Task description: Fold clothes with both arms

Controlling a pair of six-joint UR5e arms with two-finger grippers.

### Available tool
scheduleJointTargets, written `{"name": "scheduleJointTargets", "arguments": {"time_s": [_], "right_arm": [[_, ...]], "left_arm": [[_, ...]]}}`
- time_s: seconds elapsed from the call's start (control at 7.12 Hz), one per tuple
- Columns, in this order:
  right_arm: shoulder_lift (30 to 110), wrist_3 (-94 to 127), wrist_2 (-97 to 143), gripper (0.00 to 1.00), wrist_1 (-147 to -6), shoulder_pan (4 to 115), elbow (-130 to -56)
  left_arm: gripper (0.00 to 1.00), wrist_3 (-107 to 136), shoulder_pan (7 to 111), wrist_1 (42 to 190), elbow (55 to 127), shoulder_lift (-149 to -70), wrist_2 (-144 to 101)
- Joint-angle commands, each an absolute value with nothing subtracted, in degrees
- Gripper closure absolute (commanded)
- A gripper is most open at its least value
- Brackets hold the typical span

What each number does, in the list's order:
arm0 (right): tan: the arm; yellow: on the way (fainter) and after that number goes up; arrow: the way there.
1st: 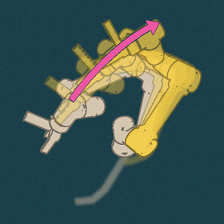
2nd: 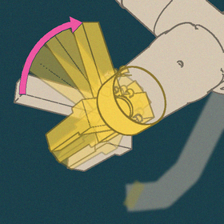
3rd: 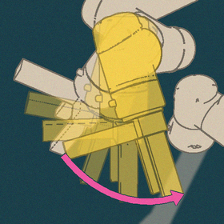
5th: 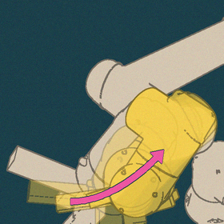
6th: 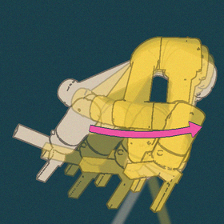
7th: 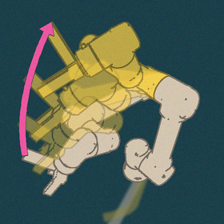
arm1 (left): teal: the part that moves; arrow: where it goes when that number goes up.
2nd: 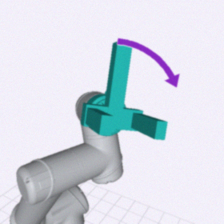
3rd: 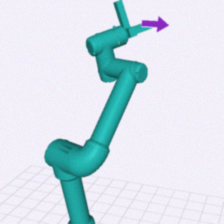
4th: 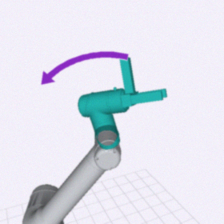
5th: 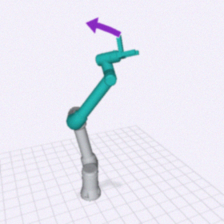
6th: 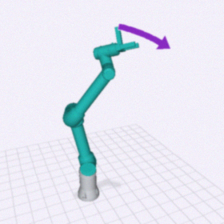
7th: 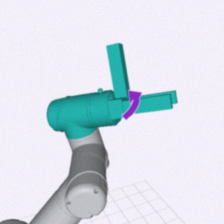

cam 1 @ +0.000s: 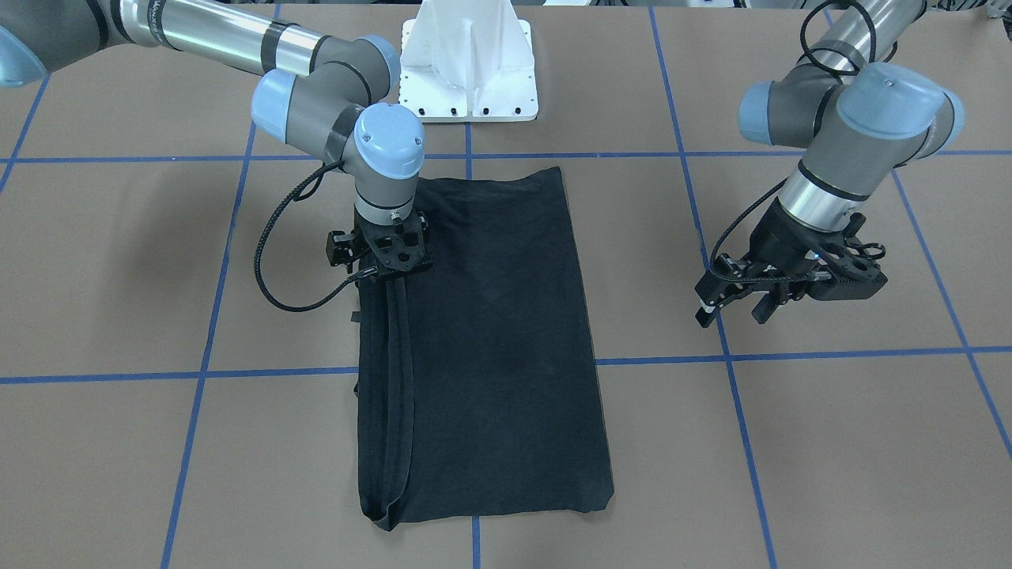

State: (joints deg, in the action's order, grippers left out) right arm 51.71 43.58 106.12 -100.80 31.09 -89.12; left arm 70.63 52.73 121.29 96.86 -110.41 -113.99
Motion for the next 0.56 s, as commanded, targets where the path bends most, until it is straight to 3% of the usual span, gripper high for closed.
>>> {"name": "scheduleJointTargets", "arguments": {"time_s": [0.0,0.42], "right_arm": [[53.60,41.76,107.31,0.00,-100.72,33.30,-89.21],[57.12,37.27,109.86,0.00,-100.72,37.17,-91.04]], "left_arm": [[0.00,70.66,52.73,120.42,97.29,-110.91,-113.99],[0.00,70.66,52.74,120.23,97.21,-111.45,-113.99]]}}
